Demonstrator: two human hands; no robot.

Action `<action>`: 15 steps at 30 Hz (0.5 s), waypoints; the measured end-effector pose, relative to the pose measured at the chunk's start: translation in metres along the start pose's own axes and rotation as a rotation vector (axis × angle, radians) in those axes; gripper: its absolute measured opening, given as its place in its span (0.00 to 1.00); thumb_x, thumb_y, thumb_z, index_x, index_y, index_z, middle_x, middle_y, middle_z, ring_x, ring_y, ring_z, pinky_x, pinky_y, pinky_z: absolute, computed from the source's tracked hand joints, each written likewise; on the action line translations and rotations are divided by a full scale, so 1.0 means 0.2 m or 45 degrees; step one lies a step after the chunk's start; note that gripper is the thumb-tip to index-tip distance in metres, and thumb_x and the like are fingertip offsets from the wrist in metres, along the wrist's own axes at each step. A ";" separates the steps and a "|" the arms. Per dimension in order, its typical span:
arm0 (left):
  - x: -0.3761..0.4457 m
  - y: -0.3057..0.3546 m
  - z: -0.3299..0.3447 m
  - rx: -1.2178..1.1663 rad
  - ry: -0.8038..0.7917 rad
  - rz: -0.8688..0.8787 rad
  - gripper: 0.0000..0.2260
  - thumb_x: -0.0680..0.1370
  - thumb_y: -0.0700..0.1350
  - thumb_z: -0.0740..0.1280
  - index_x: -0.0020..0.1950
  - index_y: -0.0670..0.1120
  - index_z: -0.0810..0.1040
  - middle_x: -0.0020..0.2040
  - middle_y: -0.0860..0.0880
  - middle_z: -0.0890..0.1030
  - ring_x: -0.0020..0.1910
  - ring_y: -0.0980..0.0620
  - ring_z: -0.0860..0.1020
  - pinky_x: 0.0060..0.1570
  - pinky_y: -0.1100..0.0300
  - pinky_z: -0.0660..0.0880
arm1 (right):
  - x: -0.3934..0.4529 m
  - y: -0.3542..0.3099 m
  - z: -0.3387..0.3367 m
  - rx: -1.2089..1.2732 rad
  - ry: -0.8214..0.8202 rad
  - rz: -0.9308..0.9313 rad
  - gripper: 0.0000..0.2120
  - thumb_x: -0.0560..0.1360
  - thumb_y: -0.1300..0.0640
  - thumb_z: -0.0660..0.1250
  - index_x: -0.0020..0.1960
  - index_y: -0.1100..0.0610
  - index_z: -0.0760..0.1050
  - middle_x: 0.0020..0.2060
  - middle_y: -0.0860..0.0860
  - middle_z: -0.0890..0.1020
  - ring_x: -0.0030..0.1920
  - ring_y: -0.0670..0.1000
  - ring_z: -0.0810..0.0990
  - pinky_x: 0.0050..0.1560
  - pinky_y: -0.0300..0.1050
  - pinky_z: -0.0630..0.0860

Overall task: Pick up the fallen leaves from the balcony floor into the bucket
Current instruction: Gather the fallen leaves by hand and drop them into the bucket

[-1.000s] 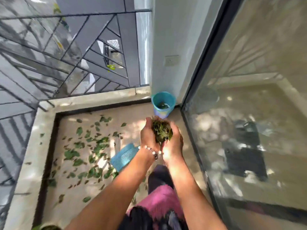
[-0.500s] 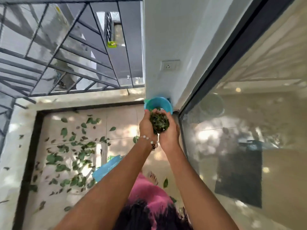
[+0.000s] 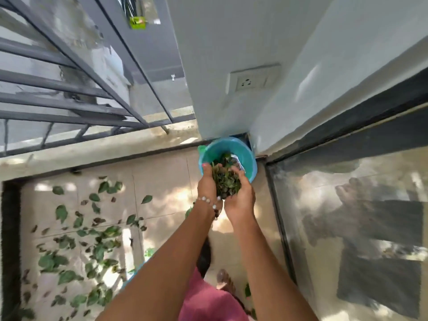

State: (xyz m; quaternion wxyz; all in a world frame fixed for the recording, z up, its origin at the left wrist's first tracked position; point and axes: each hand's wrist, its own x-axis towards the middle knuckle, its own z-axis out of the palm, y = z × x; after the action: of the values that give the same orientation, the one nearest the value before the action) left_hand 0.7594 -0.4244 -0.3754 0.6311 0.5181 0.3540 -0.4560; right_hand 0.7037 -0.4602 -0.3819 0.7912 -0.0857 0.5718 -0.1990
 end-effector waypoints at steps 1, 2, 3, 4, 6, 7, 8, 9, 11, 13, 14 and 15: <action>0.10 0.01 0.02 -0.025 -0.023 -0.040 0.32 0.77 0.68 0.56 0.63 0.43 0.78 0.58 0.39 0.81 0.58 0.40 0.80 0.63 0.43 0.74 | 0.11 0.01 0.00 0.021 0.034 0.012 0.17 0.76 0.52 0.68 0.62 0.59 0.77 0.58 0.58 0.82 0.59 0.58 0.80 0.63 0.55 0.75; 0.18 0.03 0.04 -0.030 -0.062 -0.090 0.36 0.75 0.71 0.54 0.66 0.43 0.76 0.61 0.38 0.80 0.61 0.40 0.79 0.64 0.43 0.72 | 0.22 0.02 -0.01 0.032 0.067 0.021 0.19 0.76 0.50 0.67 0.64 0.58 0.75 0.59 0.58 0.81 0.59 0.58 0.80 0.65 0.56 0.74; 0.26 0.05 0.06 -0.010 -0.082 -0.140 0.40 0.74 0.73 0.52 0.69 0.43 0.74 0.63 0.39 0.79 0.63 0.40 0.77 0.66 0.44 0.71 | 0.30 0.02 -0.01 0.038 0.097 0.028 0.21 0.77 0.47 0.67 0.66 0.57 0.73 0.60 0.58 0.80 0.60 0.58 0.79 0.66 0.56 0.73; 0.30 0.08 0.08 0.040 -0.056 -0.177 0.41 0.74 0.74 0.50 0.70 0.43 0.72 0.65 0.42 0.77 0.65 0.40 0.75 0.68 0.46 0.68 | 0.38 0.02 -0.02 0.027 0.138 0.034 0.23 0.78 0.45 0.65 0.67 0.57 0.72 0.61 0.58 0.79 0.61 0.57 0.78 0.66 0.55 0.72; 0.37 0.10 0.10 0.130 0.044 -0.189 0.37 0.78 0.70 0.47 0.73 0.44 0.69 0.69 0.47 0.74 0.71 0.42 0.69 0.71 0.54 0.62 | 0.48 0.00 -0.04 -0.012 0.242 0.047 0.22 0.79 0.45 0.62 0.66 0.58 0.70 0.60 0.56 0.77 0.61 0.56 0.77 0.65 0.49 0.72; 0.40 0.10 0.11 0.141 0.069 -0.176 0.35 0.79 0.68 0.46 0.75 0.43 0.65 0.74 0.46 0.67 0.73 0.44 0.63 0.71 0.57 0.59 | 0.51 -0.01 -0.04 -0.017 0.273 0.057 0.21 0.80 0.45 0.61 0.65 0.58 0.70 0.60 0.56 0.75 0.60 0.55 0.76 0.63 0.45 0.72; 0.36 0.13 0.14 0.160 0.081 -0.158 0.35 0.80 0.66 0.46 0.77 0.42 0.62 0.75 0.44 0.62 0.74 0.45 0.59 0.70 0.57 0.56 | 0.54 -0.01 -0.05 -0.012 0.288 0.070 0.20 0.80 0.45 0.61 0.64 0.58 0.70 0.60 0.57 0.74 0.60 0.54 0.75 0.61 0.43 0.72; 0.35 0.13 0.15 0.156 0.109 -0.167 0.34 0.81 0.66 0.46 0.77 0.42 0.59 0.74 0.44 0.58 0.74 0.45 0.56 0.70 0.57 0.55 | 0.55 0.00 -0.06 -0.008 0.295 0.083 0.20 0.81 0.46 0.60 0.64 0.59 0.69 0.62 0.57 0.73 0.60 0.54 0.74 0.60 0.43 0.70; 0.35 0.12 0.14 0.111 0.138 -0.202 0.34 0.81 0.65 0.47 0.77 0.41 0.56 0.74 0.43 0.55 0.73 0.43 0.56 0.70 0.55 0.55 | 0.54 0.00 -0.07 -0.046 0.316 0.092 0.25 0.81 0.46 0.59 0.68 0.63 0.67 0.63 0.56 0.73 0.64 0.54 0.73 0.65 0.44 0.69; 0.30 0.15 0.12 0.149 0.122 -0.184 0.33 0.81 0.64 0.48 0.77 0.41 0.58 0.73 0.37 0.60 0.71 0.38 0.65 0.69 0.53 0.63 | 0.49 -0.02 -0.07 -0.086 0.324 0.082 0.26 0.81 0.45 0.59 0.67 0.66 0.68 0.60 0.56 0.74 0.63 0.54 0.74 0.67 0.45 0.70; 0.27 0.15 0.11 0.196 0.110 -0.147 0.32 0.81 0.64 0.49 0.75 0.42 0.65 0.68 0.33 0.68 0.64 0.38 0.74 0.64 0.52 0.70 | 0.45 -0.04 -0.07 -0.099 0.317 0.070 0.25 0.81 0.45 0.59 0.65 0.65 0.70 0.59 0.57 0.76 0.60 0.53 0.76 0.65 0.44 0.72; 0.25 0.15 0.10 0.264 0.104 -0.103 0.29 0.81 0.64 0.51 0.68 0.44 0.72 0.59 0.37 0.76 0.53 0.42 0.78 0.56 0.54 0.74 | 0.40 -0.06 -0.07 -0.113 0.306 0.058 0.24 0.80 0.45 0.60 0.63 0.65 0.72 0.59 0.57 0.77 0.57 0.52 0.77 0.62 0.43 0.73</action>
State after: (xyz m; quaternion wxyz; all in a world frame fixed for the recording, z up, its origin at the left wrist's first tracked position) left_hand 0.8042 -0.4523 -0.4074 0.5401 0.5841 0.3511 -0.4938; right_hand 0.7092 -0.5025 -0.4513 0.7166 -0.0831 0.6727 -0.1644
